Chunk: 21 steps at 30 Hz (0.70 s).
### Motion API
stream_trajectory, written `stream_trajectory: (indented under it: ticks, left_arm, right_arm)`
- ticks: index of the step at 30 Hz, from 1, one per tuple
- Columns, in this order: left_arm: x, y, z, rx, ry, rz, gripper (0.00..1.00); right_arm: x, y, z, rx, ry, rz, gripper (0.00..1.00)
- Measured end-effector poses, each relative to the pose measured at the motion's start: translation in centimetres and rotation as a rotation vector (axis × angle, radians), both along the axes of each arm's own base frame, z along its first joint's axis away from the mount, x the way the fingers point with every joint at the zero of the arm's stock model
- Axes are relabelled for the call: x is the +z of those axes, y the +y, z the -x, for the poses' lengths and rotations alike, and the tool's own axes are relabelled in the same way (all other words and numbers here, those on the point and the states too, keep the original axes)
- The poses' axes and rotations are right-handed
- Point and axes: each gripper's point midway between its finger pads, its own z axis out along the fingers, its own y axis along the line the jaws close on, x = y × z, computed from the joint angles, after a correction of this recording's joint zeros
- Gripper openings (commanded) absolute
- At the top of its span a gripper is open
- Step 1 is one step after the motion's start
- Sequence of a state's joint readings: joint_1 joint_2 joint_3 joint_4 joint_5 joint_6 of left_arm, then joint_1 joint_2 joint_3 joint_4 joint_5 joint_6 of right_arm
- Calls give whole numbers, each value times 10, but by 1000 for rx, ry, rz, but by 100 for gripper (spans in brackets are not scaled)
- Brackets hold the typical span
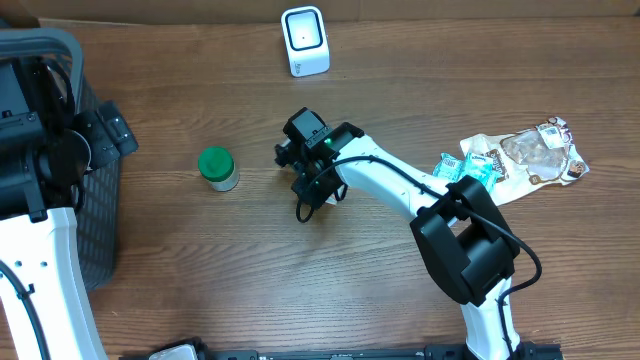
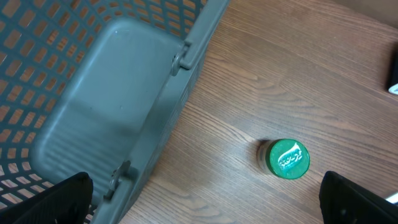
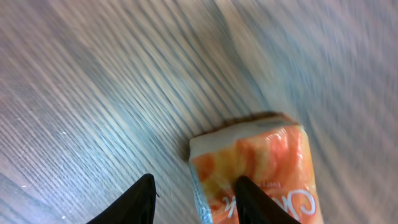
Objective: Scan the item barcode
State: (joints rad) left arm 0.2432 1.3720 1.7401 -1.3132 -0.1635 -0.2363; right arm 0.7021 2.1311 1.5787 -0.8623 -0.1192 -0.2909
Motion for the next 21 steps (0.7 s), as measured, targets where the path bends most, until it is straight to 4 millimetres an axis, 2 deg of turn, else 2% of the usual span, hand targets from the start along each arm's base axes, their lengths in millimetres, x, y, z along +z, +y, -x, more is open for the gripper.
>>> stream_trajectory:
  ticks: [3,8,10,12,15,17,18,20,21]
  left_arm:
    - [0,0,0,0,0,0,100]
    - [0,0,0,0,0,0,100]
    - [0,0,0,0,0,0,100]
    - [0,0,0,0,0,0,100]
    - [0,0,0,0,0,0,100]
    - [0,0,0,0,0,0,100]
    - [0,0,0,0,0,0,100]
    - [0,0,0,0,0,0,100]
    - [0,0,0,0,0,0,100]
  right_arm:
    - [2,13,4,124,-33,-25,47]
    - [3,37,28,306,-44,-53,50]
    - [3,44,39,350,-38,-52,43]
    - [4,48,52,357,-10,-41,42]
    - [13,59,57,272,15,-62,35]
    - [26,69,49,173,11,-102,25]
    - [32,73,45,125,8,-124,25]
    - [46,79,36,-9,13,-175,44]
    - [52,81,32,-85,22,-196,48]
